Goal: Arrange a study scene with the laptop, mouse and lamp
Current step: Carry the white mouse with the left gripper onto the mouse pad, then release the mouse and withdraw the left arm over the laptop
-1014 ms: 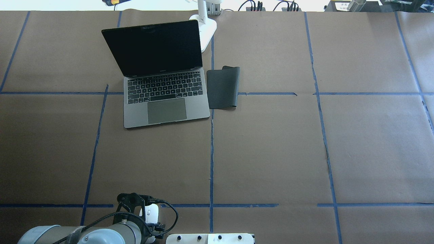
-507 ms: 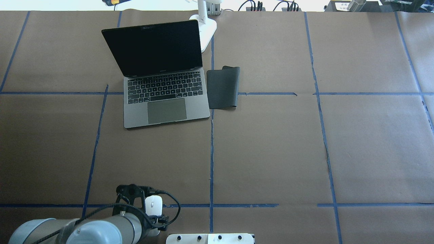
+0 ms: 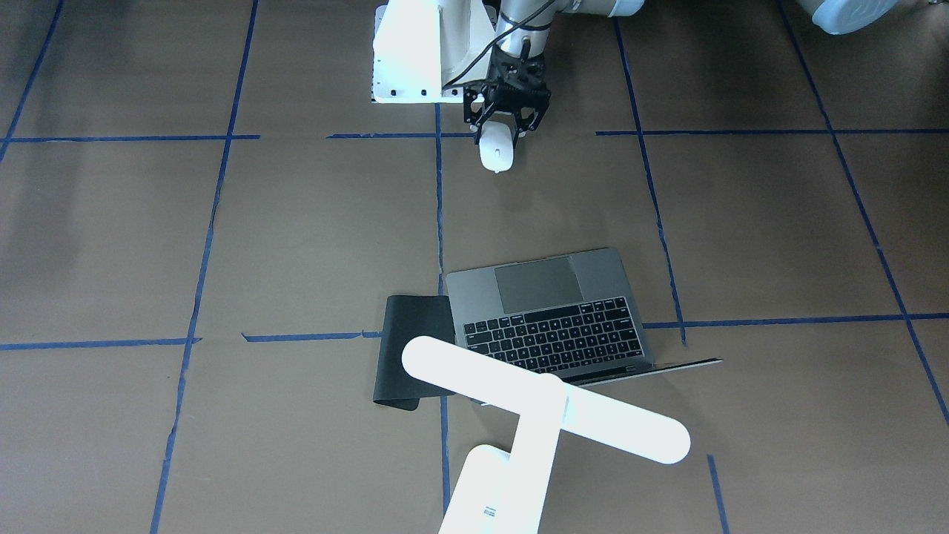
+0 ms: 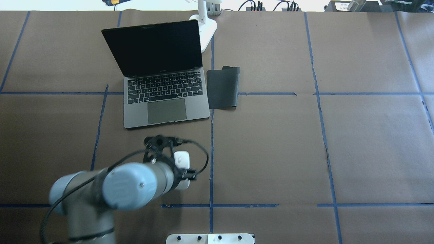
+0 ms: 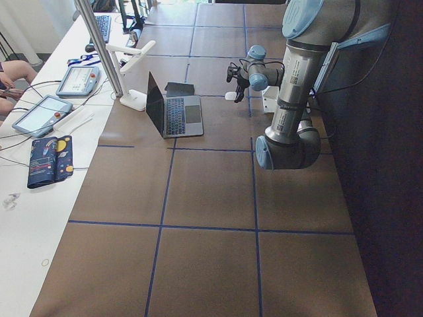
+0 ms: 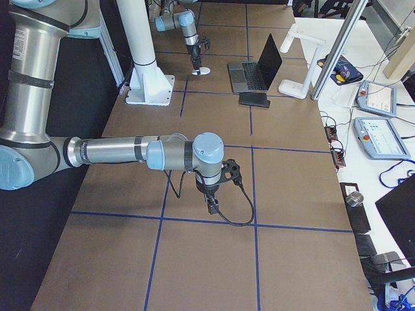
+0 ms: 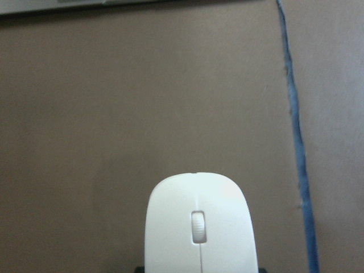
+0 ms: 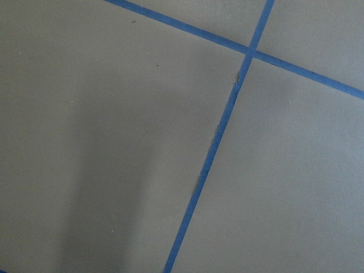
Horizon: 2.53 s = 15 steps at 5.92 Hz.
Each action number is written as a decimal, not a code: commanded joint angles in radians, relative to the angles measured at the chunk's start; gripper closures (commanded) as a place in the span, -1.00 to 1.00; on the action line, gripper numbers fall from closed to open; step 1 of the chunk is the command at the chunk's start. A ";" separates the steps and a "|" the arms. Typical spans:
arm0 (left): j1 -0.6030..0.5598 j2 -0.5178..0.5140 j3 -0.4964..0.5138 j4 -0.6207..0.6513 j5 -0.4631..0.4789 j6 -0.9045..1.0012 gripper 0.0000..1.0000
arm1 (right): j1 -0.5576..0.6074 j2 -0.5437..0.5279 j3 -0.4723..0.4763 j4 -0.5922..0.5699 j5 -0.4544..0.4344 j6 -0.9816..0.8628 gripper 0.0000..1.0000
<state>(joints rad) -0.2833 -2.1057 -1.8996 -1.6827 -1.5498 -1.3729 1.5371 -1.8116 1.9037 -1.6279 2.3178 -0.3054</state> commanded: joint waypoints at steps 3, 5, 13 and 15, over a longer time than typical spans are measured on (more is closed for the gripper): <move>-0.264 -0.496 0.716 -0.166 -0.216 0.149 0.92 | 0.000 0.000 -0.002 -0.001 0.000 0.000 -1.00; -0.335 -0.641 1.021 -0.299 -0.277 0.224 0.92 | 0.000 0.000 -0.002 0.000 0.005 0.000 -1.00; -0.372 -0.387 0.607 -0.162 -0.446 0.233 -1.00 | 0.000 0.002 -0.006 -0.001 0.006 0.002 -1.00; -0.424 -0.121 0.164 0.086 -0.490 0.413 -1.00 | 0.000 0.002 -0.014 0.000 0.008 0.002 -1.00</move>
<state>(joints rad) -0.6811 -2.3553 -1.5274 -1.7117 -2.0261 -1.0479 1.5371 -1.8101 1.8953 -1.6286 2.3244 -0.3037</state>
